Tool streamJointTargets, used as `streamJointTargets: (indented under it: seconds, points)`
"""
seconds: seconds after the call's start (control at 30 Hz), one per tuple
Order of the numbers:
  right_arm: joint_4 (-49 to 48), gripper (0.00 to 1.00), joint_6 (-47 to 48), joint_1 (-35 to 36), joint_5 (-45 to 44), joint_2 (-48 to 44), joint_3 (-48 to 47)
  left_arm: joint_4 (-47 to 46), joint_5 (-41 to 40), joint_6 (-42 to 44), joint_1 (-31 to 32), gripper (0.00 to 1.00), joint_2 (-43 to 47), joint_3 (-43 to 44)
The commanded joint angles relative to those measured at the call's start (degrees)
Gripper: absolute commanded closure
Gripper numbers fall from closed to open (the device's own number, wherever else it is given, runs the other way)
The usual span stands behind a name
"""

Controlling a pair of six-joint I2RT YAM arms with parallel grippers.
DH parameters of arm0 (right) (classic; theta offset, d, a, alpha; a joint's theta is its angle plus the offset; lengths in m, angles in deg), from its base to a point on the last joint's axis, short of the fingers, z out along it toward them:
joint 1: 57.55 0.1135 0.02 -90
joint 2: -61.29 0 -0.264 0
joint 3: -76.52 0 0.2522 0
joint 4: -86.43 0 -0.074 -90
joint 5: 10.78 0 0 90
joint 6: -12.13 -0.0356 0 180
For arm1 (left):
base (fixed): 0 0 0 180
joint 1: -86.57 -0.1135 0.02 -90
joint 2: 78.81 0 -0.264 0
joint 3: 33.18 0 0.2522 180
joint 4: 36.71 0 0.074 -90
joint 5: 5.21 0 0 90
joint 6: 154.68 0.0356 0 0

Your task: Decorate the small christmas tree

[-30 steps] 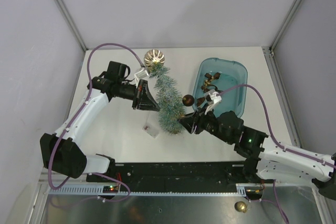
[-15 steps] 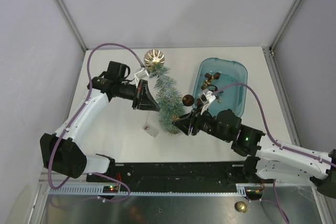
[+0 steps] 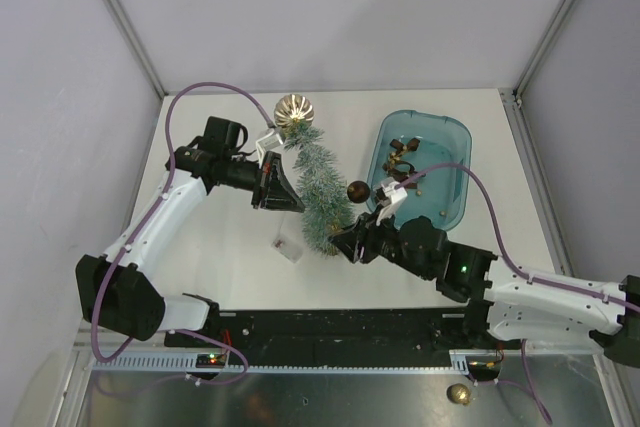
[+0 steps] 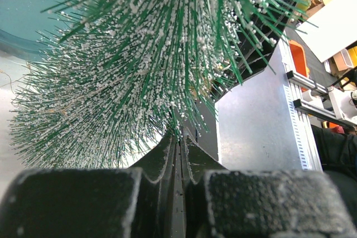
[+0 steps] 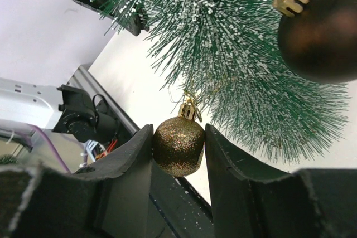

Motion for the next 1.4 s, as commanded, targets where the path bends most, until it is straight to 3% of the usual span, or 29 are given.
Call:
streamJointTargets:
  seconds: [0.0,0.2,0.53,0.97,1.37]
  points:
    - [1.21,0.56,0.37,3.18,-12.54,-1.56,-2.35,-0.42,1.54,0.06,0.37,0.91,2.15,1.52]
    - [0.18,0.52,0.60,5.06,-18.38,0.74,-2.32,-0.35,1.71,-0.29,0.37,0.91,2.27,1.72]
    - [-3.83,0.50,2.00,5.39,-18.00,2.79,-2.33,-0.45,1.82,-0.41,0.46,0.91,2.47,1.56]
    - [15.10,0.48,-3.60,10.91,-20.04,-1.53,1.94,-0.43,0.81,-0.08,0.42,0.91,2.21,1.26]
    - [7.61,0.49,-4.63,6.49,-15.33,2.72,5.82,-0.41,0.33,-0.91,0.42,0.92,2.04,2.04]
